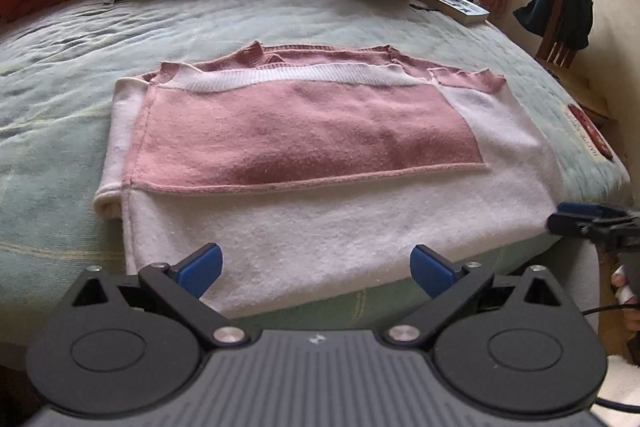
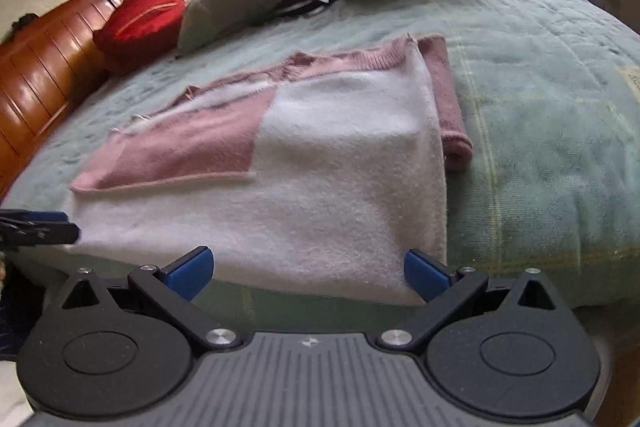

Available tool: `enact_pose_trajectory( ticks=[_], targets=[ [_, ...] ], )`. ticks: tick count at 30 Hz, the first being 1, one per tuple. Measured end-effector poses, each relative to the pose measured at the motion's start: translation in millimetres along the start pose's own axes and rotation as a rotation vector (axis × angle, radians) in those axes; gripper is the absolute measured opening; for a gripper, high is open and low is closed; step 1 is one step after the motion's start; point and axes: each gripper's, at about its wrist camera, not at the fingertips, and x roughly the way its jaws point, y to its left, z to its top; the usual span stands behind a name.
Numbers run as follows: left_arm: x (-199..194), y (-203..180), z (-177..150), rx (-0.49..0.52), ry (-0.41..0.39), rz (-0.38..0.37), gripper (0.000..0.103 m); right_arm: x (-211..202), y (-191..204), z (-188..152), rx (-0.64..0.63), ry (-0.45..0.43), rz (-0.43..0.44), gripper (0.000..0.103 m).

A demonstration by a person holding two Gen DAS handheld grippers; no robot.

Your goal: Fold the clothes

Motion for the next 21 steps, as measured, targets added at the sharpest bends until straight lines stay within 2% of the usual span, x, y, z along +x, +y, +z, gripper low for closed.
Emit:
enact_pose_trajectory(
  ticks=[4,8,12,17,19,21],
  targets=[
    [1,1,3,-0.002,-0.013,0.003,0.100,1,9,8,-0.020,-0.008,-0.002,0.103],
    [2,3,2,-0.003,-0.006,-0.009,0.100,12,3,2,0.011,0.055,-0.019,0.103],
    [1,8,8,-0.008,-0.015,-0.019,0.100,0,7,16,-0.005,-0.008,-0.011,0.103],
    [-2,10,28,0.035,-0.076,-0.043,0.100,2,12,56,-0.079,-0.134,-0.061,0.103],
    [-4,13,37,0.035,-0.110,-0.035,0.100,17,7,64,-0.061,-0.135,-0.127,0.103],
    [-3,19,44,0.020,-0.134,-0.035,0.100,26,2,63,-0.047,-0.126,-0.158,0.103]
  ],
)
